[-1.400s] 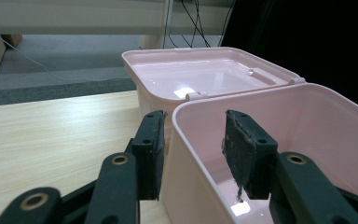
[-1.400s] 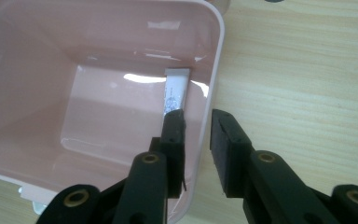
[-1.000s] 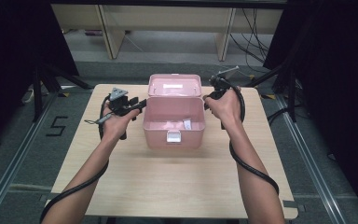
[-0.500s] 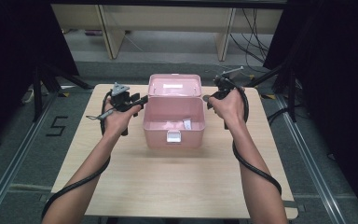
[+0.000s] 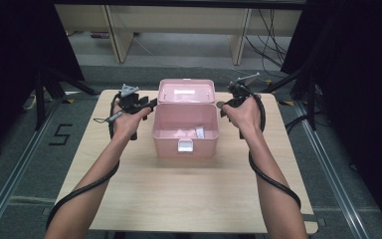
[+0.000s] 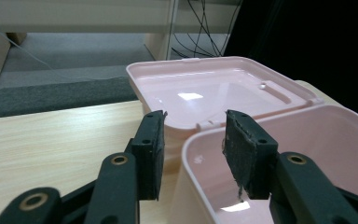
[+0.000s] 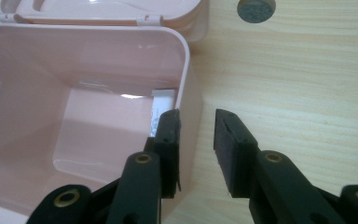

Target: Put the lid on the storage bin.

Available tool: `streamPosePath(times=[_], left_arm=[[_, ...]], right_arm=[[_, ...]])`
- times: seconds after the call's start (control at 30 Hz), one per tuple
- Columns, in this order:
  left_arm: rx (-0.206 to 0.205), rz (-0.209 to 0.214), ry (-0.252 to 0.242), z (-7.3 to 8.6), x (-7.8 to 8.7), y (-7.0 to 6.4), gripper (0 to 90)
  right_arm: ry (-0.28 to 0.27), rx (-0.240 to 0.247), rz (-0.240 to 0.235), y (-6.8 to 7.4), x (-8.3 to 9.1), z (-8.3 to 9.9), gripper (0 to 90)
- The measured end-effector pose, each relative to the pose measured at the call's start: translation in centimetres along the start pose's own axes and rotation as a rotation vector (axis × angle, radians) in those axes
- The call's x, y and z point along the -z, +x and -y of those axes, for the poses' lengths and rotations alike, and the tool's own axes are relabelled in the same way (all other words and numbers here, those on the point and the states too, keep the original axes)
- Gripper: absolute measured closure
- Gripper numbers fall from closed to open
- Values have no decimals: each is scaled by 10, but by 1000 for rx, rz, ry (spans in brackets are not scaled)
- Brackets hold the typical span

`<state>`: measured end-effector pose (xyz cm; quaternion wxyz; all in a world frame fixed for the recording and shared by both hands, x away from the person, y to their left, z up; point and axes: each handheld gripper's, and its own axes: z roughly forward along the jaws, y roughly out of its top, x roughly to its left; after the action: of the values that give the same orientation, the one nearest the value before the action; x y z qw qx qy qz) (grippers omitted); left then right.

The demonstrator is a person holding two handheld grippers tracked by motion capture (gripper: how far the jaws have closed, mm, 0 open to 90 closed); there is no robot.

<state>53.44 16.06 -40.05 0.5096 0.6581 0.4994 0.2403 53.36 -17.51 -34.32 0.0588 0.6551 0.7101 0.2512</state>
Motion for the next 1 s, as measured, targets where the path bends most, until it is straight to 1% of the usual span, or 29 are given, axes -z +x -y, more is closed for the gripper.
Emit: streamPosePath(times=[0.07,0.13,0.23,0.27,0.3,0.33,0.37,0.4,0.43,0.47,0.57,0.63,0.67,0.77,0.87,0.93,1.0], left_arm=[[7,-13,4,-3,-4,3,574],[12,-20,7,-7,-8,6,574],[33,-31,10,-15,-16,12,574],[43,-34,12,-18,-18,14,574],[51,-35,14,-20,-21,16,573],[55,-37,17,-21,-23,17,573],[63,-37,23,-23,-26,18,573],[69,-35,27,-25,-29,19,572],[65,-33,30,-27,-31,19,569],[69,-33,36,-28,-34,19,567],[68,-37,39,-32,-39,19,564],[67,-40,45,-33,-42,20,564],[66,-41,50,-34,-44,20,564],[74,-42,71,-34,-51,23,557],[78,-50,86,-33,-58,25,557],[82,-52,99,-32,-62,25,557],[80,-55,110,-32,-66,26,557]], right_arm=[[0,10,-4,-2,-1,-1,717],[2,-5,-2,-2,-3,-1,717],[7,4,-5,-2,-4,-1,720],[11,-3,-8,-1,-5,0,720],[15,10,-11,-2,-6,0,722],[23,-15,-17,1,-7,1,723],[21,12,-7,-1,-7,1,724],[29,-15,-16,1,-8,1,725],[30,-13,-14,0,-8,1,726],[28,13,-6,-2,-8,1,726],[30,20,-8,-1,-8,0,727],[30,15,-17,1,-7,0,726],[25,35,-9,0,-7,0,727],[41,18,-6,3,-8,1,727],[55,37,-6,3,-10,2,729],[65,32,-9,5,-12,2,732],[72,32,1,6,-12,2,738]])
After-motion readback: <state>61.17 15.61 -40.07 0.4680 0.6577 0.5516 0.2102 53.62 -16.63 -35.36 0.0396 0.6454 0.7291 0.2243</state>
